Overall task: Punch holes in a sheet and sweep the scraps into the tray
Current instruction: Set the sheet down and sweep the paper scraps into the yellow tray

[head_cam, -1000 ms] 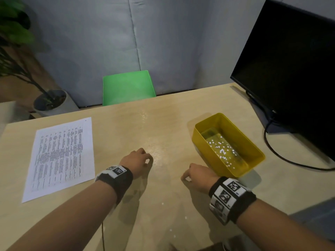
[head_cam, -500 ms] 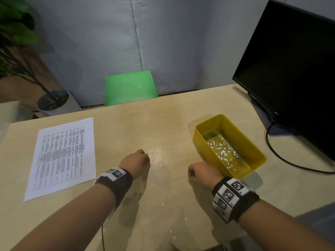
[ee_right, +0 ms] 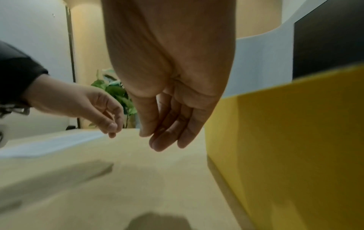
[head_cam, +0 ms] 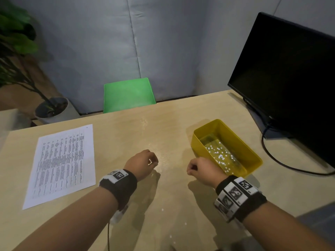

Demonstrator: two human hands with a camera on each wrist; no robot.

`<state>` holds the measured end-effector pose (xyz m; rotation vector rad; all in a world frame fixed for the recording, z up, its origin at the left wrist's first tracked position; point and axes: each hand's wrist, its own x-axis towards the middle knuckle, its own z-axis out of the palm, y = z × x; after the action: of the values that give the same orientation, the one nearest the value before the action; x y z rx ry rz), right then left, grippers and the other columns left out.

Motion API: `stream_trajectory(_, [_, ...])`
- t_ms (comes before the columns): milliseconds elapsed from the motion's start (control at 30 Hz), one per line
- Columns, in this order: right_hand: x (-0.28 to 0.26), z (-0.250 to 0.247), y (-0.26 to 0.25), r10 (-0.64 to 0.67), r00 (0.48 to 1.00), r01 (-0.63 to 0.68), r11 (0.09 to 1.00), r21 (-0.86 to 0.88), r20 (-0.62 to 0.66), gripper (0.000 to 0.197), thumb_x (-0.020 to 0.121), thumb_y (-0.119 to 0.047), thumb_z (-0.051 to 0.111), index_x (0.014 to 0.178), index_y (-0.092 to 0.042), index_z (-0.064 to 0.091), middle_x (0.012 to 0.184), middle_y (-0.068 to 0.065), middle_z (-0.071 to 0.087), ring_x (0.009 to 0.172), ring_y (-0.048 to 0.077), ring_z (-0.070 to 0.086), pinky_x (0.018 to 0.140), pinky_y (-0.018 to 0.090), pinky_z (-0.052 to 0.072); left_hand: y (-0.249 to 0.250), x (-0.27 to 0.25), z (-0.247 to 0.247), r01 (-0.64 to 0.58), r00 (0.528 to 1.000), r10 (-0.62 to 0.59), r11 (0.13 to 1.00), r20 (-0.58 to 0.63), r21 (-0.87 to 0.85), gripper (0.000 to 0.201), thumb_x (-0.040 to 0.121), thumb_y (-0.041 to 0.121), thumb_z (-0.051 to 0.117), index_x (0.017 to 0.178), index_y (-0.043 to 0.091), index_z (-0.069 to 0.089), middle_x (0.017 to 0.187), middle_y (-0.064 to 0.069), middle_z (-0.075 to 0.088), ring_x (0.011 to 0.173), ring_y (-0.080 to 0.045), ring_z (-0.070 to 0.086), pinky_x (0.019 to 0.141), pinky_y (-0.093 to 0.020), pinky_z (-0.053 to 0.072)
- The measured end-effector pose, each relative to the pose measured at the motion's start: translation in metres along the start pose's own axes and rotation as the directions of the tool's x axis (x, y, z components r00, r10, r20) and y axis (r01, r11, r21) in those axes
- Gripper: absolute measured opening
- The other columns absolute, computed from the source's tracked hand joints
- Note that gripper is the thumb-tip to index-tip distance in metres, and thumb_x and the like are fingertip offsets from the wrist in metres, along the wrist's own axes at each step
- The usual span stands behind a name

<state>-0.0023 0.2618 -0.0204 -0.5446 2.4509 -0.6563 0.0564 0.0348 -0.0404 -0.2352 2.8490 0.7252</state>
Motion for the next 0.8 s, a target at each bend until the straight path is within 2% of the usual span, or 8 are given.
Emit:
stream_trajectory(67, [-0.005,-0.016,-0.004,0.0,0.998,0.004,0.998,0.061,-0.058,0.011,0.09,-0.013,0.061,0.091,-0.011,0.071,0.083,-0.005,0.065,0.085,0.013,0.062,0.078,0.027,0.051,0.019,0.003,-0.004,-0.042,0.999,0.041,0.997,-0.017,-0.06,0.01,0.089,0.03,0.057,0.088,0.025,0.066,0.097,0.006,0.061,0.088,-0.011,0.062,0.076,-0.03,0.049])
stream_trajectory(167, [-0.015,-0.047,-0.005,0.006,0.989,0.011,0.994,0.113,-0.145,0.01,0.089,-0.016,0.062,0.091,-0.013,0.071,0.088,-0.006,0.065,0.087,0.009,0.058,0.078,0.023,0.045,0.055,0.012,-0.009,-0.097,0.995,0.09,0.983,-0.052,-0.156,0.009,0.088,0.028,0.06,0.086,0.022,0.067,0.095,0.005,0.062,0.085,-0.012,0.063,0.077,-0.029,0.048])
stream_trajectory(267, [-0.025,-0.077,0.005,0.03,0.974,-0.003,0.993,0.12,-0.226,0.007,0.088,-0.02,0.064,0.089,-0.016,0.07,0.09,-0.007,0.067,0.089,0.008,0.059,0.082,0.027,0.049,0.092,0.022,-0.009,-0.13,0.991,0.116,0.96,-0.07,-0.246,0.009,0.088,0.027,0.062,0.083,0.021,0.067,0.094,0.003,0.063,0.085,-0.014,0.062,0.075,-0.026,0.045])
stream_trajectory(433, [-0.033,-0.108,0.038,0.092,0.957,-0.057,0.99,0.132,-0.275,0.003,0.084,-0.016,0.069,0.087,-0.014,0.07,0.086,-0.007,0.066,0.089,0.01,0.06,0.079,0.023,0.045,0.139,0.039,-0.001,-0.168,0.986,0.156,0.936,-0.063,-0.308,0.011,0.085,0.028,0.066,0.082,0.018,0.068,0.094,0.002,0.065,0.084,-0.015,0.061,0.078,-0.031,0.049])
stream_trajectory(500, [-0.033,-0.114,0.049,0.116,0.959,-0.088,0.989,0.118,-0.258,0.004,0.085,-0.016,0.068,0.088,-0.016,0.068,0.087,-0.007,0.065,0.09,0.01,0.059,0.08,0.024,0.044,0.152,0.046,0.004,-0.179,0.984,0.17,0.937,-0.059,-0.3,0.009,0.084,0.028,0.067,0.081,0.019,0.067,0.092,0.003,0.064,0.083,-0.014,0.06,0.076,-0.029,0.048])
stream_trajectory(600, [-0.032,-0.118,0.063,0.142,0.957,-0.119,0.987,0.104,-0.252,0.004,0.085,-0.014,0.067,0.088,-0.017,0.068,0.085,-0.008,0.063,0.088,0.01,0.059,0.08,0.025,0.044,0.168,0.058,0.012,-0.211,0.977,0.204,0.948,-0.053,-0.237,0.008,0.084,0.028,0.067,0.081,0.02,0.066,0.083,0.007,0.059,0.077,-0.011,0.054,0.067,-0.022,0.039])
stream_trajectory(700, [-0.028,-0.119,0.075,0.144,0.961,-0.125,0.988,0.095,-0.238,0.005,0.084,-0.01,0.067,0.086,-0.015,0.066,0.081,-0.008,0.062,0.084,0.009,0.059,0.08,0.024,0.046,0.178,0.068,0.02,-0.211,0.977,0.206,0.959,-0.047,-0.187,0.013,0.082,0.028,0.068,0.074,0.025,0.057,0.08,0.008,0.055,0.074,-0.011,0.052,0.057,-0.018,0.032])
stream_trajectory(800, [-0.023,-0.117,0.084,0.138,0.967,-0.12,0.988,0.095,-0.212,0.005,0.085,-0.01,0.067,0.086,-0.014,0.066,0.081,-0.007,0.062,0.082,0.009,0.059,0.083,0.026,0.049,0.181,0.078,0.026,-0.211,0.977,0.211,0.975,-0.01,-0.075,0.013,0.085,0.029,0.063,0.075,0.027,0.055,0.081,0.008,0.05,0.076,-0.013,0.051,0.059,-0.021,0.031])
